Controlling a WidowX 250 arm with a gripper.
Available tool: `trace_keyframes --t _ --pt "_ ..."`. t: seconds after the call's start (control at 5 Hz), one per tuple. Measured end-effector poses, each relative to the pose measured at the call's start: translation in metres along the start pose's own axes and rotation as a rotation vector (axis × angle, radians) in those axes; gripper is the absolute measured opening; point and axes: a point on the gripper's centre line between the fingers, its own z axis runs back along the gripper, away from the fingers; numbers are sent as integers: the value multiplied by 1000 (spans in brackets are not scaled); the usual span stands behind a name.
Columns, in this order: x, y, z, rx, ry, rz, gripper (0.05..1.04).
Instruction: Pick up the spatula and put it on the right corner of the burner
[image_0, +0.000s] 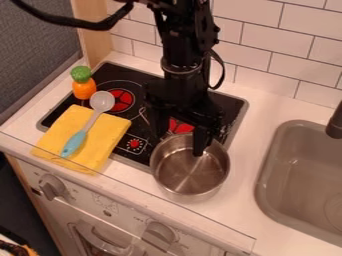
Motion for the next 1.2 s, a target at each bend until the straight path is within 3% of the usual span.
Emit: trace_keyframes --t 0.4,0.6,0.8,1.0,1.2 --pt "-8 -2 -7 -15 46 -4 1001" --pt "12 -50 4 2 19 -116 1001" --pt "19 -75 16 46 19 -190 1000" --pt "4 -30 17 59 39 -120 1001" --pt "-8 5 21 42 22 -44 1000"
